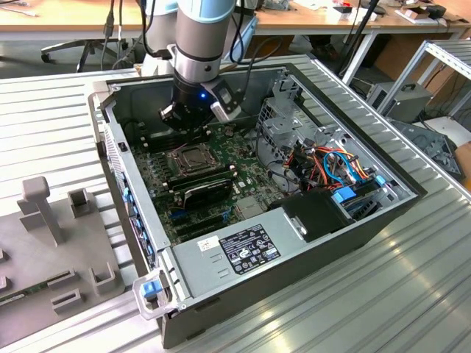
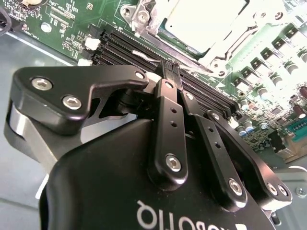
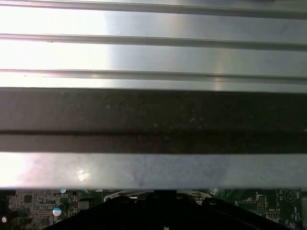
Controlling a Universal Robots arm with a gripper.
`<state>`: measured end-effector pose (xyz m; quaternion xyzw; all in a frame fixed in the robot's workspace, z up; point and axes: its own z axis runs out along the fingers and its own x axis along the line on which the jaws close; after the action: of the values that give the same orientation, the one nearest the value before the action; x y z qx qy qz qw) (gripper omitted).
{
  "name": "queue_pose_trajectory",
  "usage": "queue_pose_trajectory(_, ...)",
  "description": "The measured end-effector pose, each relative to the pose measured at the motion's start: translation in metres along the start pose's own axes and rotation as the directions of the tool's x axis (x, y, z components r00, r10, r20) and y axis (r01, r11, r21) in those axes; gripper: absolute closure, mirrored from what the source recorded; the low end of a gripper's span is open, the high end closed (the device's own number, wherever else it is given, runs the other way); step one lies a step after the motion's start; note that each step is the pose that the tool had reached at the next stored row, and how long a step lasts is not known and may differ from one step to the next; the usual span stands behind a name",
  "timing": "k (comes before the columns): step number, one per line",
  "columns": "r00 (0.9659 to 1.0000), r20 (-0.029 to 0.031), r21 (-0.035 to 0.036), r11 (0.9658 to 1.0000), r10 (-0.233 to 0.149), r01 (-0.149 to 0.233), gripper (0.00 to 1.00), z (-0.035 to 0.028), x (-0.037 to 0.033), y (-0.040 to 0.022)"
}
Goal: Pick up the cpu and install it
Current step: 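Install the first cpu locking lever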
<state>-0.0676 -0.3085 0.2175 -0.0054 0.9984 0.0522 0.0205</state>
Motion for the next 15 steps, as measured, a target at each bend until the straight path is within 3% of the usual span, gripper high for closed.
queue_pose_trajectory(15, 1.0, 0.0, 0.0, 1.0, 0.0, 0.0, 0.89, 0.0061, -0.0059, -0.0007)
